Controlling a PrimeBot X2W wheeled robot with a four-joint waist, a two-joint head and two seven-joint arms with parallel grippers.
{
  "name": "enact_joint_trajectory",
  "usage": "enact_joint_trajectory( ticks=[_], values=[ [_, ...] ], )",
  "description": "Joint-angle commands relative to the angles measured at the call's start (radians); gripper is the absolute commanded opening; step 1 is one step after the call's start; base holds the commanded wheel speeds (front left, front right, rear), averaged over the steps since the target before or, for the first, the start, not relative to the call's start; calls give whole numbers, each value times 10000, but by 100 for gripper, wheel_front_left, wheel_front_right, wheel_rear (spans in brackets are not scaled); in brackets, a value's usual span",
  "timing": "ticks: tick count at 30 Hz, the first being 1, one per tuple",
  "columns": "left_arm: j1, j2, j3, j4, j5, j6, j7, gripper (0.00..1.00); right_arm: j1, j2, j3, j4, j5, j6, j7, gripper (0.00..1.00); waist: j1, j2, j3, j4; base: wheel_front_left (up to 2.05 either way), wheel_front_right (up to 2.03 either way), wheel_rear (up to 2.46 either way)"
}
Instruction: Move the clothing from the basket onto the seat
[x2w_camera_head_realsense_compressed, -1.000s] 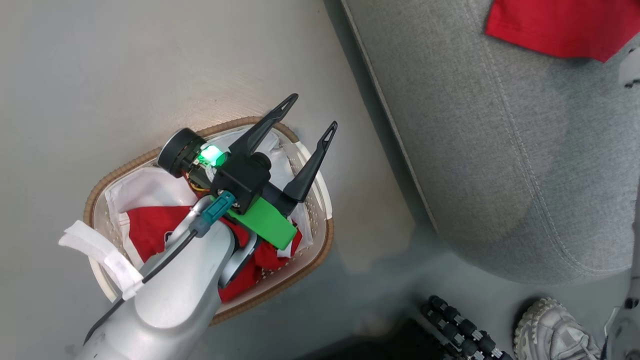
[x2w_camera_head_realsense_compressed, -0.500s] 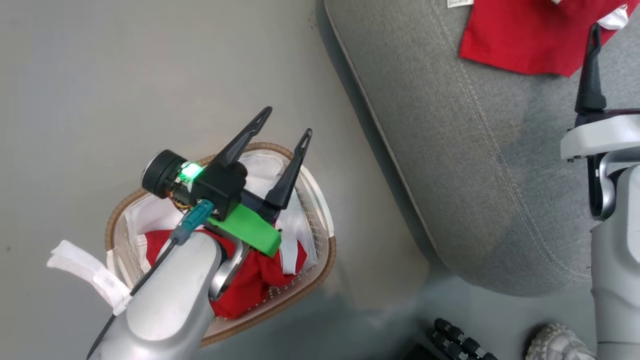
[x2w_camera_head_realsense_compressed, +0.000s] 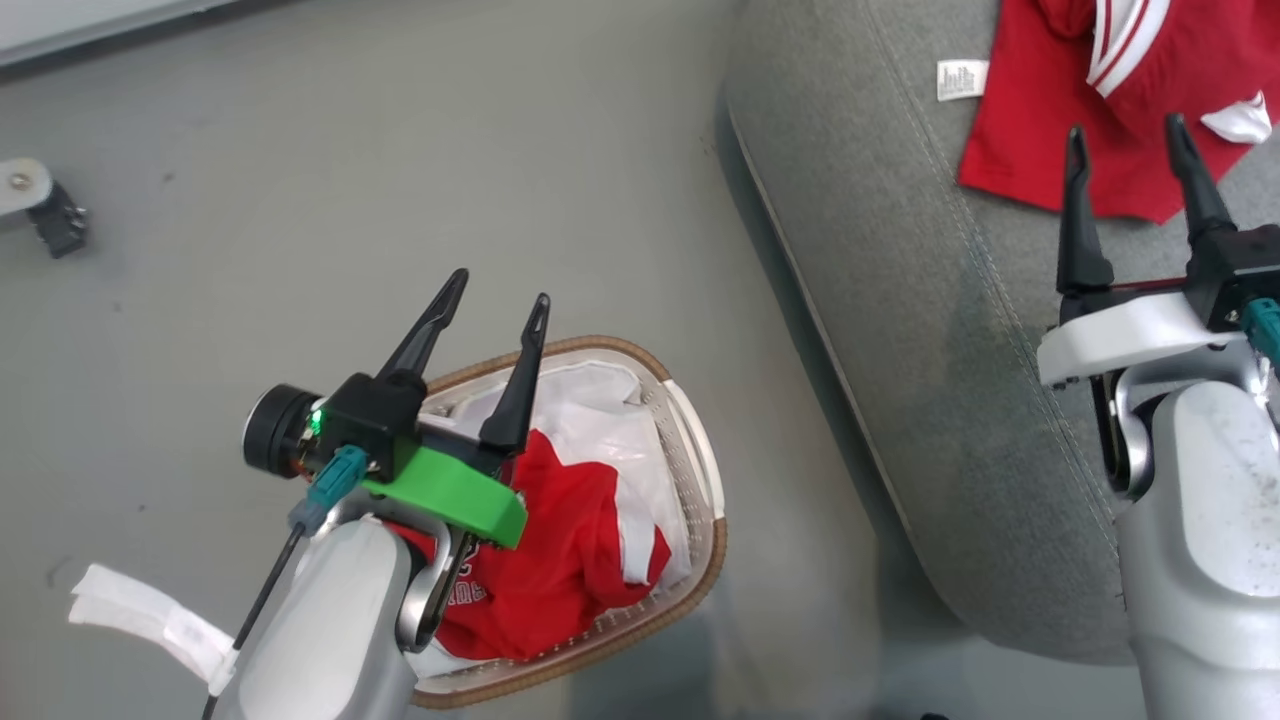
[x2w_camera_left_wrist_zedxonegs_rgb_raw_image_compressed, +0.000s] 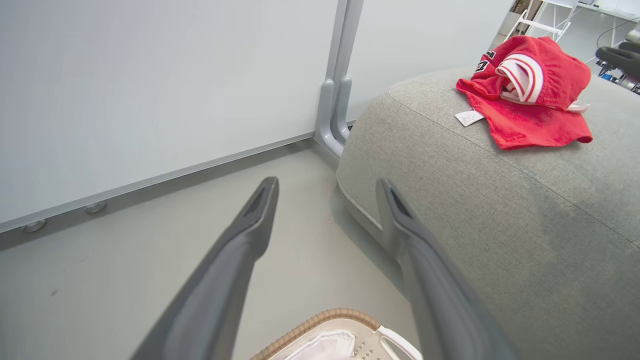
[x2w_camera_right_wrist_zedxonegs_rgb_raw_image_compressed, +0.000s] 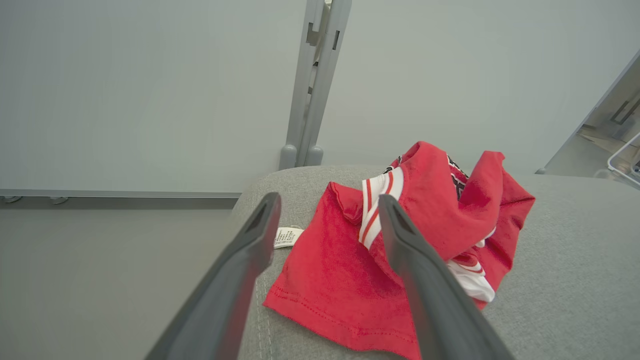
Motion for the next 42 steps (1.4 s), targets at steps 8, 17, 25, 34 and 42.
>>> enact_joint_trajectory(
  ticks=[8,17,25,34,42],
  values=[
    [929,-269,1253,225,337,-25,8,100,734,116,428,90,239,-14,-22,100,0,0,-1256,995,0,0,0],
    [1890,-573,2520,388,718,-25,6,100,1518,169,868,248,591,-14,-22,100,0,0,-2102,1329,0,0,0],
    [2591,-771,3215,399,819,-25,8,100,2304,168,1221,257,980,-14,-22,100,0,0,-2658,1716,0,0,0],
    [3352,-851,3588,355,860,-24,6,100,3060,173,1476,336,1192,-14,-22,100,0,0,-3313,1925,0,0,0],
    [3971,-874,3788,271,879,-24,6,100,3719,172,1641,369,1340,-14,-22,100,0,0,-3846,1990,0,0,0]
  ],
)
